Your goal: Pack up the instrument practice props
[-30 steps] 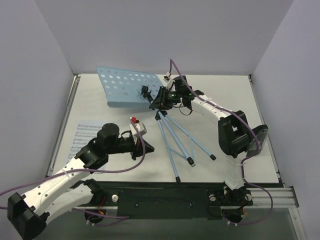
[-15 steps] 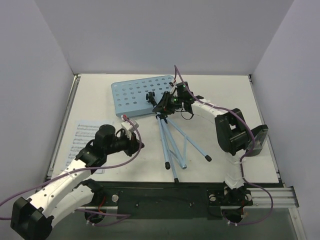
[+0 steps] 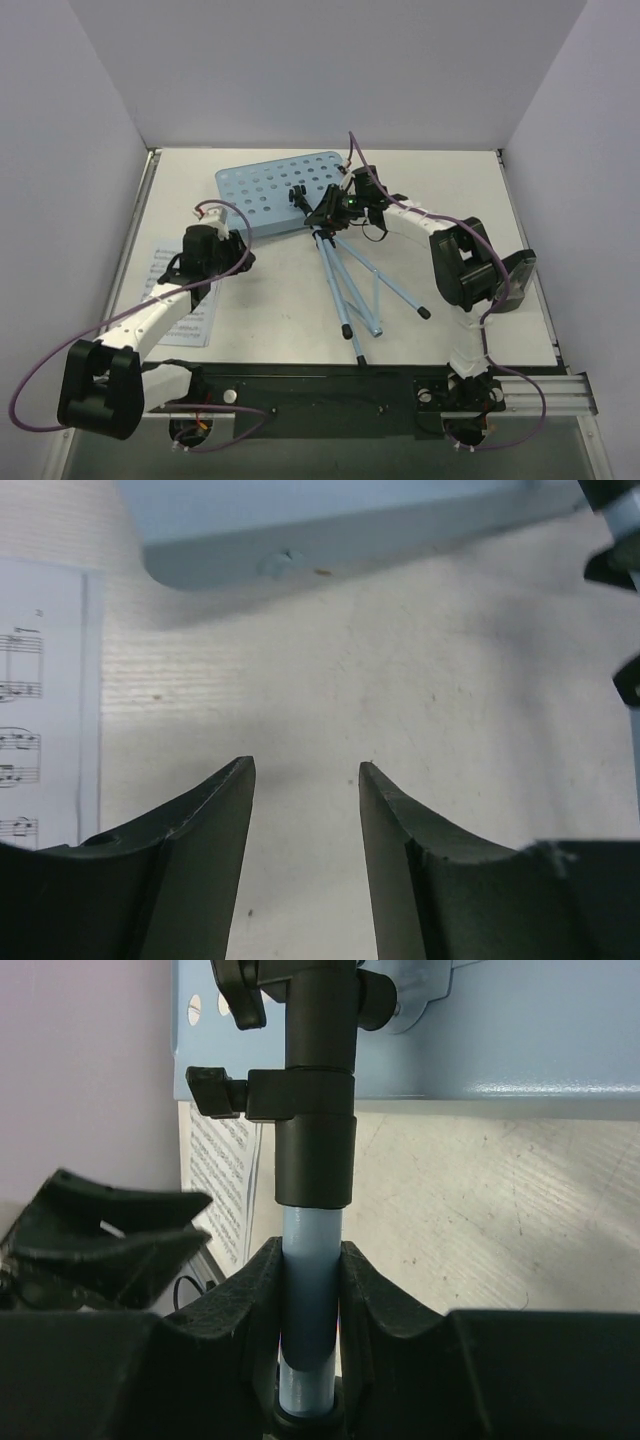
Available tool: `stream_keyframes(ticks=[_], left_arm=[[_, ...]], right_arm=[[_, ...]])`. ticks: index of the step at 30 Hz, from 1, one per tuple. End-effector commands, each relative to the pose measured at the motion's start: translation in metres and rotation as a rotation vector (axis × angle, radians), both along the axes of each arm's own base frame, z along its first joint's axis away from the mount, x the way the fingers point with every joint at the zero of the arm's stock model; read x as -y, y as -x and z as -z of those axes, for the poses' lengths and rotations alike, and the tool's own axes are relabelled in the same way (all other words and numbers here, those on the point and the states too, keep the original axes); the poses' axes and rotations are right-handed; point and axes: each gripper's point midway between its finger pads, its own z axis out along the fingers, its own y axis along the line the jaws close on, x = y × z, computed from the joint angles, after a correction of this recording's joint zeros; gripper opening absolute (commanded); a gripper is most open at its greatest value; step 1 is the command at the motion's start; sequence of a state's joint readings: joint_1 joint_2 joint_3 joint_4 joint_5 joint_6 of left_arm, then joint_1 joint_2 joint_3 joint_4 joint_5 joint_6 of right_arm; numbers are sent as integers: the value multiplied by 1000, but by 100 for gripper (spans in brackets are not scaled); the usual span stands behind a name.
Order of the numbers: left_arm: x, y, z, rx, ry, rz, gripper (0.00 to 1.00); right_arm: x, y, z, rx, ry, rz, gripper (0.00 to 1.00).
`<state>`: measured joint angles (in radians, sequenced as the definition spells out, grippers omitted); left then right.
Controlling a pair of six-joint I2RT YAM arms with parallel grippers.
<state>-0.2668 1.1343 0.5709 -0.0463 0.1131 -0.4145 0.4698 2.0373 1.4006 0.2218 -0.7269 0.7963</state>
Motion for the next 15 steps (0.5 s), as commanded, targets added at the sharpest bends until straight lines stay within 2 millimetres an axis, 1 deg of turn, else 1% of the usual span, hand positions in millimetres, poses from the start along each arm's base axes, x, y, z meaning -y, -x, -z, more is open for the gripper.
stream_keyframes(ticks=[1, 2, 3, 4, 5, 6, 7, 8, 9, 10, 11, 15], left_arm=[[-25, -62, -45, 115, 162, -221, 57], [-26, -72, -56, 147, 186, -220, 60], [-28, -79, -52, 135, 195, -233, 61], [-28, -88, -61, 161, 210, -228, 62], [-31, -97, -61, 157, 224, -242, 63], [-29, -101, -59, 150, 235, -237, 67], [-30, -109, -53, 127, 247, -247, 72], [-29, -112, -49, 107, 256, -242, 86], [-31, -119, -39, 65, 282, -269, 87], [-31, -122, -37, 44, 309, -284, 87], [-33, -127, -28, 21, 314, -294, 88], [-35, -138, -22, 17, 319, -331, 88]], right_arm=[[-10, -2, -166, 398, -267, -112, 0], [-9, -1, -166, 397, -266, -116, 0], [-8, 0, -166, 394, -265, -117, 0], [-6, 1, -165, 391, -264, -116, 0], [-6, 2, -165, 389, -264, -115, 0], [-6, 3, -162, 383, -262, -117, 0], [-5, 4, -164, 383, -264, -115, 0], [-5, 5, -164, 384, -266, -116, 0], [-6, 6, -166, 387, -269, -117, 0], [-5, 5, -168, 387, -271, -116, 0], [-6, 6, -169, 389, -273, -119, 0], [-5, 6, -172, 393, -276, -121, 0]])
